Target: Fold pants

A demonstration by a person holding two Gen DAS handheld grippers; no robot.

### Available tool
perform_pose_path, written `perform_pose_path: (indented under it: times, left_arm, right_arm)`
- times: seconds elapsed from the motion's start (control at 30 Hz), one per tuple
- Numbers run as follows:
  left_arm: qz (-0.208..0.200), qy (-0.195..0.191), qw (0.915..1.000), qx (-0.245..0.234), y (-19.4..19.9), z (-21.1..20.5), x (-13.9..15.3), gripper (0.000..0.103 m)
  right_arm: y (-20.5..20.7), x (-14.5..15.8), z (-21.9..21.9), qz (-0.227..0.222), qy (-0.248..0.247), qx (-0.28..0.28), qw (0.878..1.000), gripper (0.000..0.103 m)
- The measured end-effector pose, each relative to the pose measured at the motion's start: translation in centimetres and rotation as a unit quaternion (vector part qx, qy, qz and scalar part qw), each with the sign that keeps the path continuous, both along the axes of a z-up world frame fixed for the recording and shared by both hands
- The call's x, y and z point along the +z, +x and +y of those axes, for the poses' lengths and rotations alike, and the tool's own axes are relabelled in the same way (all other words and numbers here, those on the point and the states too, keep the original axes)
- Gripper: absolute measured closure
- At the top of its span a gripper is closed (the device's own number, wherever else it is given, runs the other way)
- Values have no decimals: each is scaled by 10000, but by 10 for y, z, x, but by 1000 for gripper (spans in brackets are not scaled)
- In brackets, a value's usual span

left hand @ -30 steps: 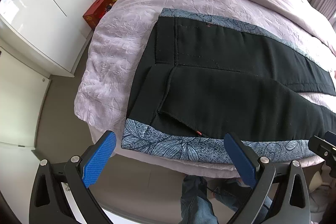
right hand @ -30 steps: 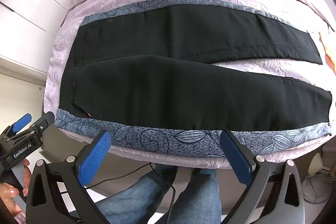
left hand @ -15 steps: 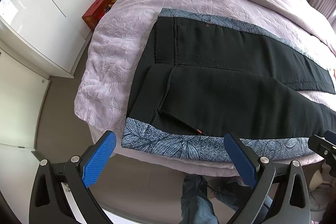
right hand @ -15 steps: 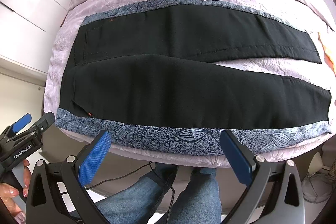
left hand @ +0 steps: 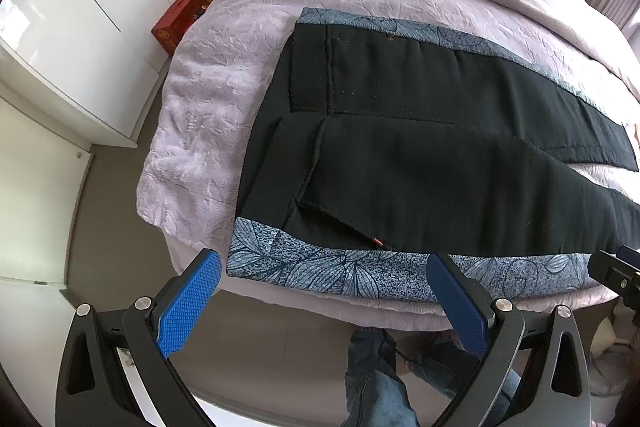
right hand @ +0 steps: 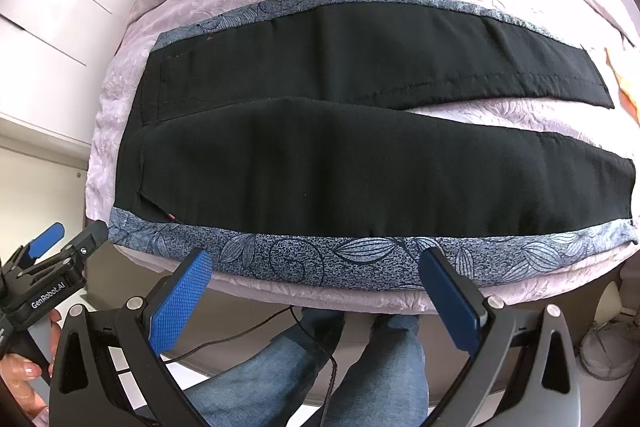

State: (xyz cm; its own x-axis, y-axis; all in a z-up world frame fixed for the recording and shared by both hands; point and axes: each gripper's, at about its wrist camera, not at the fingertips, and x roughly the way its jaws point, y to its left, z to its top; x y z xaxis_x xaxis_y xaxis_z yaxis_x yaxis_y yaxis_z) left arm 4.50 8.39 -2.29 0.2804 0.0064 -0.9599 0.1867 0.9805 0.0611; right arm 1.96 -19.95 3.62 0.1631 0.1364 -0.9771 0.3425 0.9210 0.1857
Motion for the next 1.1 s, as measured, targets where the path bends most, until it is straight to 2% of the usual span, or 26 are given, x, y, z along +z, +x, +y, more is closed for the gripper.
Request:
perform_pose_path:
  times: [0.2,0.27,0.33,0.43,0.47,0.5,0.53,0.57,0.6,0.7,0.9,1.03,1.1]
  left_arm:
    - [115,-219,9996,142,8,9,-19,0]
    - [184,-321,9990,234,11,13,-29,0]
    - [247,-418,9983,307,12,17,-40,0]
    - [338,-781,9954,449,9,25,-53,0]
    - [395,-983,9931,506,7,29,-57,9]
    - [458,-1143,9909,544,6,32,-61,22]
    - [569,-1290,9884,562,5,34,-66,26]
    - [697,-1425,9856,591,4,36,-71,28]
    - [791,-1557,9825,647,2,38,-77,28]
    - [850,-1749,9778,778,-4,43,-86,28]
    - [950,-1882,9740,830,-12,44,-91,27]
    - [1079,-2017,9693,907,-17,52,-94,27]
    - [1150,-2175,9644,971,-19,55,-93,27]
  right_arm:
    - [-2,-15,-2,-43,414,-116,9991,0]
    - [-2,-23,-3,-99,703,-169,9973,0]
    - [-4,-32,-3,-191,1146,-246,9929,0]
    - [-8,-53,-1,-432,2176,-354,9744,1]
    - [-10,-62,2,-521,2599,-380,9635,8]
    - [-13,-71,4,-547,2897,-406,9547,29]
    - [-15,-81,6,-507,3128,-436,9475,42]
    - [-19,-95,9,-411,3365,-501,9394,52]
    - [-23,-106,11,-342,3515,-565,9339,51]
    - [-34,-132,15,-191,3739,-711,9245,51]
    - [-36,-149,4,-289,3696,-987,9235,51]
    - [-32,-156,2,-390,3963,-1231,9090,50]
    - [-27,-150,1,-608,4114,-1339,8995,50]
